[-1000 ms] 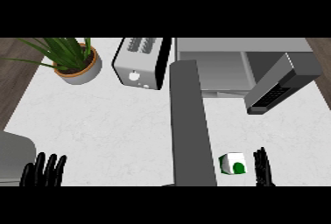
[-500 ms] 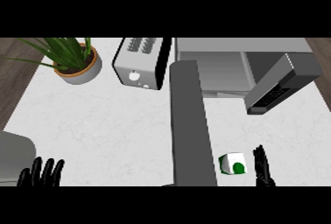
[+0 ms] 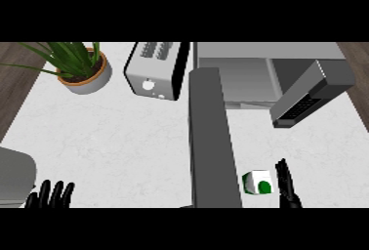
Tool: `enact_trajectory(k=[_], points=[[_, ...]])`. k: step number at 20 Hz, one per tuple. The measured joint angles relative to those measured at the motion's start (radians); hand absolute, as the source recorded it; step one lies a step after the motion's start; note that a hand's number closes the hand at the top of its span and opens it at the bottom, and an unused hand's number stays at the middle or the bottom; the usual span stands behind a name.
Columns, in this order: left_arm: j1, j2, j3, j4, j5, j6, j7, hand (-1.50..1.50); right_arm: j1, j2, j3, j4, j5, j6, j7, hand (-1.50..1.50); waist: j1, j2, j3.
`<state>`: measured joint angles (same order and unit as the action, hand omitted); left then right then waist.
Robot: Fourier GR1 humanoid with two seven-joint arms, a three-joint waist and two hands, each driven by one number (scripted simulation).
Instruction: Pick up the milk, place it into the microwave and close the microwave
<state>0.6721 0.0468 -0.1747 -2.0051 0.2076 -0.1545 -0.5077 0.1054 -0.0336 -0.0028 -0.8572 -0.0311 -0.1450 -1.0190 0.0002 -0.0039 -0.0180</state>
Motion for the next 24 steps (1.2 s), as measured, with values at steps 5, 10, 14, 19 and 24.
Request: enact_trajectory(k=[5, 10, 14, 19, 24], points=[[0.001, 0.010, 0.018, 0.022, 0.011, -0.014, -0.020, -1.50, -0.037, 0.012, -0.002, 0.018, -0.021, -0.002, 0.024, -1.50, 0.000, 0.001, 0.000], [-0.002, 0.019, 0.022, 0.018, 0.022, -0.025, -0.013, -1.50, -0.073, 0.023, -0.006, 0.053, -0.052, -0.056, 0.010, 1.50, 0.000, 0.000, 0.001], [-0.011, 0.017, 0.024, 0.022, 0.028, -0.025, -0.009, -1.50, -0.115, 0.030, -0.025, 0.097, -0.023, -0.114, -0.002, 1.50, 0.001, -0.002, -0.003], [0.024, 0.020, 0.014, 0.007, 0.023, -0.036, -0.029, -1.50, -0.204, 0.029, -0.062, 0.155, -0.031, -0.179, -0.002, 1.50, 0.008, 0.001, 0.010], [0.011, 0.015, 0.014, -0.001, 0.024, -0.023, -0.010, -1.50, -0.274, 0.030, -0.064, 0.219, -0.086, -0.181, -0.037, 1.50, 0.010, 0.003, 0.014]])
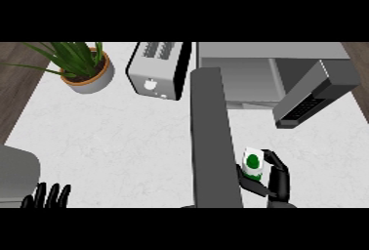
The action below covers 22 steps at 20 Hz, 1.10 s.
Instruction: Pick up the milk, place it into the microwave and close the microwave
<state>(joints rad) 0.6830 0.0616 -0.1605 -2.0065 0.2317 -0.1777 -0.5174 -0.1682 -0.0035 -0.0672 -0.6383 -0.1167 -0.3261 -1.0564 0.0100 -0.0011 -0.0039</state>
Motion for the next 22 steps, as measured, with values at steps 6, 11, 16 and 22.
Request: enact_trajectory(k=[6, 11, 16, 22], points=[[0.016, 0.008, -0.010, -0.004, 0.002, -0.018, -0.007, -1.50, -0.181, -0.084, -0.067, 0.125, -0.028, 0.071, 0.001, 1.50, 0.016, 0.006, 0.005], [0.010, 0.018, 0.006, 0.010, 0.025, -0.034, -0.010, -1.50, -0.270, -0.105, -0.105, 0.236, -0.035, 0.112, -0.020, 1.50, 0.015, 0.007, 0.005], [0.022, 0.013, 0.002, -0.011, 0.023, -0.028, -0.004, -1.50, -0.249, -0.113, -0.098, 0.210, -0.024, 0.137, -0.029, 1.50, 0.004, 0.003, 0.005], [0.038, 0.031, 0.022, -0.020, 0.044, -0.047, 0.000, -1.50, -0.137, -0.103, -0.044, -0.015, -0.014, 0.134, 0.035, 1.50, -0.012, -0.003, 0.003]])
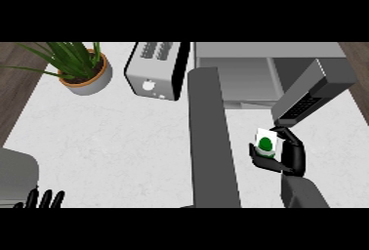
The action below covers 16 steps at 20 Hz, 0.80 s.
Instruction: Pick up the milk, place it into the microwave and close the microwave
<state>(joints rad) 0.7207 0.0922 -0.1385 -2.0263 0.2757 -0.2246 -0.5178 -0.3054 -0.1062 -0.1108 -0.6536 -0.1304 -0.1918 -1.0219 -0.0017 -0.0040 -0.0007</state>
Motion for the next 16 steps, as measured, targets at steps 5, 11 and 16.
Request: enact_trajectory(k=[5, 11, 16], points=[[0.026, -0.008, -0.037, -0.005, -0.026, -0.005, -0.008, -1.50, 0.166, -0.015, 0.070, -0.260, 0.023, -0.008, 0.104, 1.50, -0.006, -0.002, -0.001], [0.027, -0.023, -0.042, -0.023, -0.028, 0.015, 0.000, -1.50, 0.332, -0.043, 0.141, -0.563, 0.004, 0.056, 0.246, 1.50, -0.005, -0.001, 0.000], [0.044, -0.023, -0.038, -0.020, -0.025, 0.015, -0.011, -1.50, 0.387, -0.006, 0.184, -0.733, -0.069, 0.123, 0.337, 1.50, -0.001, 0.000, 0.000]])
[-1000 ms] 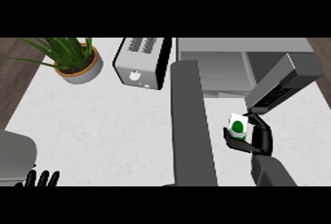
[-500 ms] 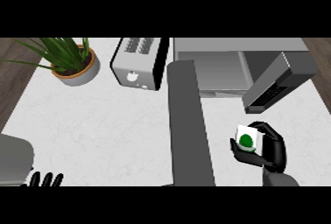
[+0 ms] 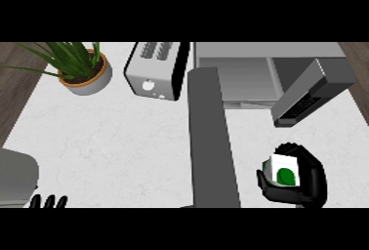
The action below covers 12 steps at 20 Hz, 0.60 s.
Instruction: Pick up the milk, place it into the microwave and close the microwave
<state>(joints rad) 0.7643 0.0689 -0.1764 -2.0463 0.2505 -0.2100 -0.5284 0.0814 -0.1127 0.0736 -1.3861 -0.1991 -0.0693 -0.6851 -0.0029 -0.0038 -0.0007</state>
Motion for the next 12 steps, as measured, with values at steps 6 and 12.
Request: enact_trajectory(k=[6, 12], points=[[0.020, 0.018, 0.027, -0.003, 0.026, -0.021, -0.017, -1.50, -0.049, 0.044, 0.025, -0.064, 0.036, -0.073, 0.089, 1.50, 0.007, 0.002, 0.000], [0.034, 0.032, 0.056, -0.011, 0.051, -0.037, -0.016, -1.50, -0.191, 0.093, 0.049, 0.048, 0.117, -0.185, 0.131, 1.50, 0.014, 0.003, 0.001]])
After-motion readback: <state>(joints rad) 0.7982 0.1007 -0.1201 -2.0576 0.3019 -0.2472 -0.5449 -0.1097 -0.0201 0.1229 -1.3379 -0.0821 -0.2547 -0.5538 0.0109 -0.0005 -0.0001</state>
